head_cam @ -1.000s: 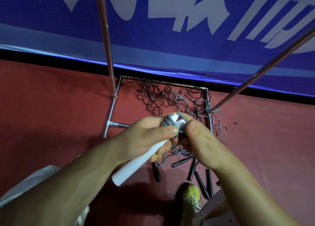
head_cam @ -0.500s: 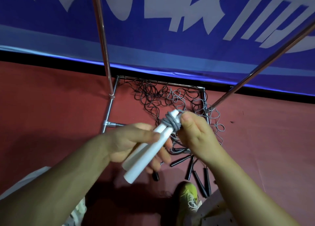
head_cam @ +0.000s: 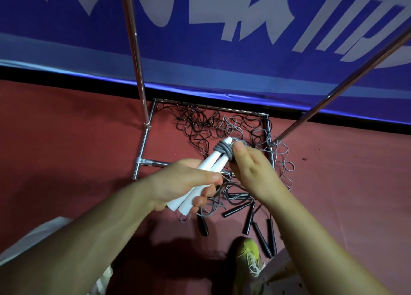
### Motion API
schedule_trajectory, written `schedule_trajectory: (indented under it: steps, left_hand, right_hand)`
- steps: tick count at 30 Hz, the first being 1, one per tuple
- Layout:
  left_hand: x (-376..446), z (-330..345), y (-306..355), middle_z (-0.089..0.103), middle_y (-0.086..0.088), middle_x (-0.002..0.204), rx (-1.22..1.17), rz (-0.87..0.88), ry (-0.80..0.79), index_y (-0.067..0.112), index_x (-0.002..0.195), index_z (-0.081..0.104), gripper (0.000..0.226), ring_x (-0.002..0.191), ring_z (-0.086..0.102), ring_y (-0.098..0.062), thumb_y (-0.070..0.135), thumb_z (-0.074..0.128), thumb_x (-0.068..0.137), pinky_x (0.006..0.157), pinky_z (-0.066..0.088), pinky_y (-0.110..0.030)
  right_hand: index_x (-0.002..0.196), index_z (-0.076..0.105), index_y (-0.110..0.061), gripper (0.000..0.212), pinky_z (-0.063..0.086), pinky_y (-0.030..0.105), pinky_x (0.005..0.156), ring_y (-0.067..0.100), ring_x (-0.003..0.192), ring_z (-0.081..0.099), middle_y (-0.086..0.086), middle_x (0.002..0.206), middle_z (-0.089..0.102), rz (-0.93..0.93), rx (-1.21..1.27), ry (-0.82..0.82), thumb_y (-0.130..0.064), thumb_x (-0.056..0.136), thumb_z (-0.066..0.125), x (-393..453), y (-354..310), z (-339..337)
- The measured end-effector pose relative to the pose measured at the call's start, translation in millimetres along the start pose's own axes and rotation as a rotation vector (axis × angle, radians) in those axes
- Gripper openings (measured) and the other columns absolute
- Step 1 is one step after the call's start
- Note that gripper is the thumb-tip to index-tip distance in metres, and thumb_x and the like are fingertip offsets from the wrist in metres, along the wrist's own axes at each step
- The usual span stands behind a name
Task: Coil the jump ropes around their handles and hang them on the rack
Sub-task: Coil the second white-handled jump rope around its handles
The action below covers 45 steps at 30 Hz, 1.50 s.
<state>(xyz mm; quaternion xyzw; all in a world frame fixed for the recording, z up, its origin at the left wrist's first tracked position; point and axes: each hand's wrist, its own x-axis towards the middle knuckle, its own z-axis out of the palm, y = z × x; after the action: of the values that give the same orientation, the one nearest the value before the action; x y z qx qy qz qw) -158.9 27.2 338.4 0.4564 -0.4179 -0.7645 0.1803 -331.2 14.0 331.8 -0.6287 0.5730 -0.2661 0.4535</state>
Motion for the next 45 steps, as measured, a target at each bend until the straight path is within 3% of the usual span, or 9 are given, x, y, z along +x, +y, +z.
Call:
schedule_trajectory:
  steps: [6,13,19,23,28,32,34,39,45]
  left_hand:
    - [9,1,-3,0.048,0.001,0.053,0.098,-0.025,0.140,0.008,0.085,0.056,0.042,0.043,0.041,-0.014,0.046,0.043,0.096,0.044,0.036,-0.023]
    - [20,-3,-12,0.052,0.003,0.064,0.839,0.088,0.432,0.017,0.069,0.045,0.049,0.065,0.052,-0.021,0.058,0.033,0.093,0.064,0.042,-0.038]
    - [22,2,-25,0.062,-0.006,0.075,1.297,0.424,0.640,0.015,0.090,0.057,0.063,0.071,0.061,-0.034,0.067,0.020,0.084,0.056,0.040,-0.035]
    - [19,3,-13,0.054,0.004,0.076,0.959,0.181,0.437,0.023,0.083,0.046,0.036,0.077,0.055,-0.025,0.058,0.051,0.082,0.065,0.038,-0.034]
    - [16,-24,-9,0.072,-0.018,0.091,-0.252,-0.081,-0.289,0.011,0.097,0.071,0.060,0.076,0.071,-0.030,0.062,0.073,0.065,0.068,0.057,-0.037]
    - [17,-13,-23,0.068,-0.022,0.088,-0.691,-0.110,-0.745,-0.010,0.120,0.056,0.078,0.075,0.069,-0.029,0.059,0.056,0.085,0.070,0.055,-0.034]
    - [14,-2,-18,0.061,-0.012,0.072,-0.682,-0.167,-0.742,-0.003,0.111,0.062,0.070,0.058,0.060,-0.021,0.060,0.055,0.083,0.057,0.050,-0.027]
    - [4,6,-10,0.042,-0.002,0.053,-0.141,-0.040,-0.174,0.019,0.070,0.066,0.056,0.040,0.035,-0.014,0.073,0.049,0.071,0.041,0.034,-0.020]
    - [9,5,-10,0.044,-0.004,0.053,-0.036,-0.037,-0.033,0.012,0.075,0.059,0.058,0.040,0.035,-0.016,0.067,0.042,0.069,0.042,0.033,-0.021]
  right_hand:
    - [0.056,0.032,-0.020,0.050,0.021,0.023,0.046,0.009,0.045,0.026,-0.010,0.049,0.028,0.107,-0.127,0.127,-0.043,0.100,0.034,-1,-2,9]
    - [0.056,0.048,-0.018,0.058,0.016,0.020,0.042,0.009,0.040,0.018,-0.004,0.051,0.026,0.421,0.300,-0.029,-0.052,0.100,0.031,-1,6,13]
    - [0.066,0.052,-0.017,0.047,0.015,0.015,0.038,0.008,0.037,0.019,-0.004,0.049,0.030,0.529,0.524,0.028,-0.054,0.094,0.043,-1,-1,13]
    - [0.062,0.048,-0.019,0.044,0.016,0.020,0.043,0.008,0.034,0.020,-0.007,0.041,0.027,0.414,0.436,0.105,-0.046,0.096,0.042,1,2,16]
    - [0.051,0.034,-0.023,0.043,0.009,0.020,0.045,0.007,0.036,0.014,-0.009,0.043,0.020,0.251,0.504,0.019,-0.050,0.084,0.043,-1,-5,9]
    - [0.046,0.038,-0.025,0.038,0.007,0.020,0.045,0.004,0.037,0.014,-0.009,0.045,0.019,0.179,0.686,-0.025,-0.045,0.078,0.041,-3,-10,2]
    - [0.055,0.035,-0.022,0.032,0.013,0.016,0.041,0.003,0.036,0.019,-0.010,0.045,0.024,0.157,0.704,-0.005,-0.043,0.078,0.040,-4,-11,0]
    - [0.071,0.044,-0.012,0.040,0.029,0.025,0.052,0.014,0.054,0.033,0.000,0.060,0.039,0.098,0.381,0.049,-0.050,0.082,0.036,-7,-3,0]
    - [0.072,0.044,-0.011,0.055,0.022,0.023,0.045,0.009,0.043,0.027,-0.007,0.048,0.033,0.158,0.335,0.013,-0.059,0.089,0.023,-6,-2,3]
